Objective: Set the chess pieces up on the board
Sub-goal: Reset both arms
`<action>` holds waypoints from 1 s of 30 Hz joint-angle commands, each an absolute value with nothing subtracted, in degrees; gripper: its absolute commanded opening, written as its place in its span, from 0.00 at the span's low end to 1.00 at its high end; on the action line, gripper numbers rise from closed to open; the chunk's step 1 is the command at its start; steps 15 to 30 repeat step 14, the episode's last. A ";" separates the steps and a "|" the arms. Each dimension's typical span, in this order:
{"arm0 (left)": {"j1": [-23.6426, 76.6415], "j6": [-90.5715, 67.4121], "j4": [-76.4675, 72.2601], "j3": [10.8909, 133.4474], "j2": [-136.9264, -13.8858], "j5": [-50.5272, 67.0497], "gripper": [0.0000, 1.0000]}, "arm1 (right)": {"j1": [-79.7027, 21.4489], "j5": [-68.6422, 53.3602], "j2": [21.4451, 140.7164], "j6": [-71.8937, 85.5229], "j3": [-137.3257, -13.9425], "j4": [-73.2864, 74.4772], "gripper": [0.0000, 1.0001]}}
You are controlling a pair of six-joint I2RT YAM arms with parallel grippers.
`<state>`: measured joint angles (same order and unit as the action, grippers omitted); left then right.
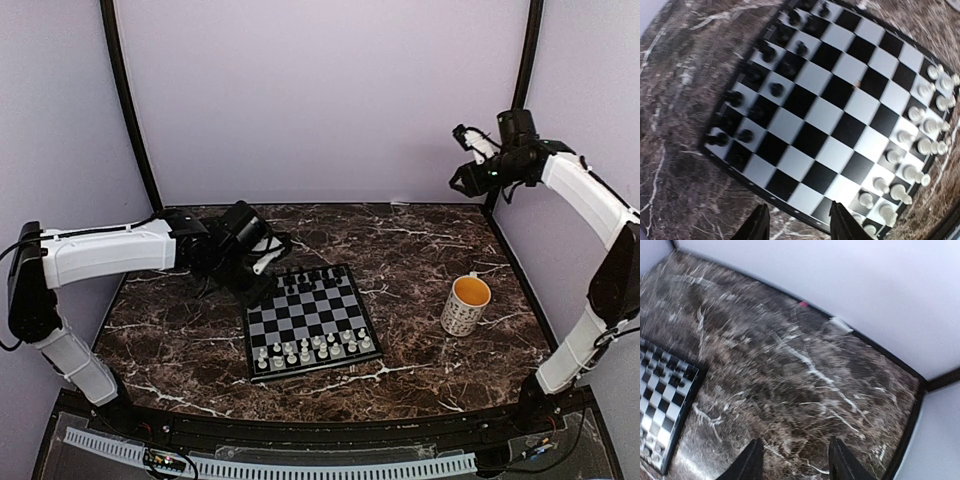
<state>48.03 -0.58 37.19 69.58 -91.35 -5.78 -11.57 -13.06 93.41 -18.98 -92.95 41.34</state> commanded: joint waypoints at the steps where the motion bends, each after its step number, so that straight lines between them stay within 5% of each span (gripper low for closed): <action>1: 42.83 -1.39 29.05 71.68 -84.83 -15.65 0.49 | -4.21 -14.17 85.45 -11.67 -91.03 31.95 0.69; 4: 38.96 -2.23 23.74 71.65 -81.74 -16.55 0.60 | -2.30 -5.42 82.19 -7.48 -87.20 26.43 0.98; 14: 35.07 -4.89 16.65 75.47 -79.02 -20.56 0.83 | -2.20 -3.13 72.32 -0.77 -78.29 21.82 0.99; 30: 35.07 -4.89 16.65 75.47 -79.02 -20.56 0.83 | -2.20 -3.13 72.32 -0.77 -78.29 21.82 0.99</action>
